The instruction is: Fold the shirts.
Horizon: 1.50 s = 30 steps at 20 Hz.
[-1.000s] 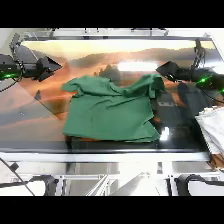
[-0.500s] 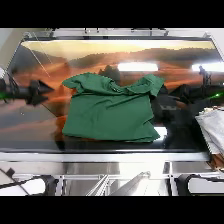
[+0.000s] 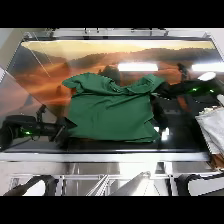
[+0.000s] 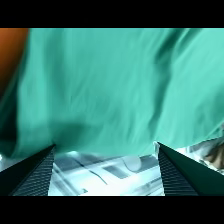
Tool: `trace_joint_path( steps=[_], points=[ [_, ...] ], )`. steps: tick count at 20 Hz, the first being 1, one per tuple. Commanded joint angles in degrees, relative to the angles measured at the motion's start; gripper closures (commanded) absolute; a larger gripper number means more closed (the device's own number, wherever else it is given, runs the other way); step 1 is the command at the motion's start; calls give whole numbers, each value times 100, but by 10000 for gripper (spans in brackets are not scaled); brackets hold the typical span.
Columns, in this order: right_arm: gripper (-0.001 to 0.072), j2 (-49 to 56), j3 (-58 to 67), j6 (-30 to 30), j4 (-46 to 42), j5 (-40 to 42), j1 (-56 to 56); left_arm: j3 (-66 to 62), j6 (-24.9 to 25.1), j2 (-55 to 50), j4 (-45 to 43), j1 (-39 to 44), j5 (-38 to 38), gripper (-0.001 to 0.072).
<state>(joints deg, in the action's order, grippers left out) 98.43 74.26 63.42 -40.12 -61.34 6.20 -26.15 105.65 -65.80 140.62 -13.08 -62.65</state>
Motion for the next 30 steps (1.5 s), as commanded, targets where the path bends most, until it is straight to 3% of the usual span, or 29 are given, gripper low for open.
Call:
trace_joint_path(
  steps=[1,4,5,6,7,8,9,13,17,22,26,28,30],
  points=[
    [216,881,1005,417,28,114,-595,428,-402,195,-9,380,601,-1],
    [216,1451,1611,654,264,109,-772,125,-417,-229,2,516,804,15],
    [246,1558,1707,654,391,111,-776,-35,-417,-422,0,584,807,15],
    [367,1613,1738,654,483,111,-772,-221,-417,-640,-4,682,804,17],
    [511,1631,1738,651,505,114,-765,-407,-417,-852,-13,754,804,162],
    [667,1626,1738,645,501,114,-745,-579,-411,-1029,-17,802,778,521],
    [687,1606,1751,645,501,111,-691,-798,-358,-1196,-66,817,752,698],
    [689,1202,1749,671,223,-70,-133,-1821,-376,-1303,-417,468,658,700],
    [690,590,1368,1366,-1235,-1375,442,-3213,-374,-1480,-1143,9,822,700],
    [689,-1292,-1257,1637,-1263,-1473,319,-5777,-151,-3150,-1600,129,-323,698],
    [688,-3449,-3840,2487,-1261,-966,-411,-7696,-164,-4291,-2439,363,-1200,699],
    [688,-4256,-4662,2931,-1154,-610,-634,-8352,-173,-4695,-2750,466,-1659,699],
    [688,-4760,-5128,2986,-815,-496,-647,-8797,-190,-5021,-2863,542,-1991,700]
  ],
)
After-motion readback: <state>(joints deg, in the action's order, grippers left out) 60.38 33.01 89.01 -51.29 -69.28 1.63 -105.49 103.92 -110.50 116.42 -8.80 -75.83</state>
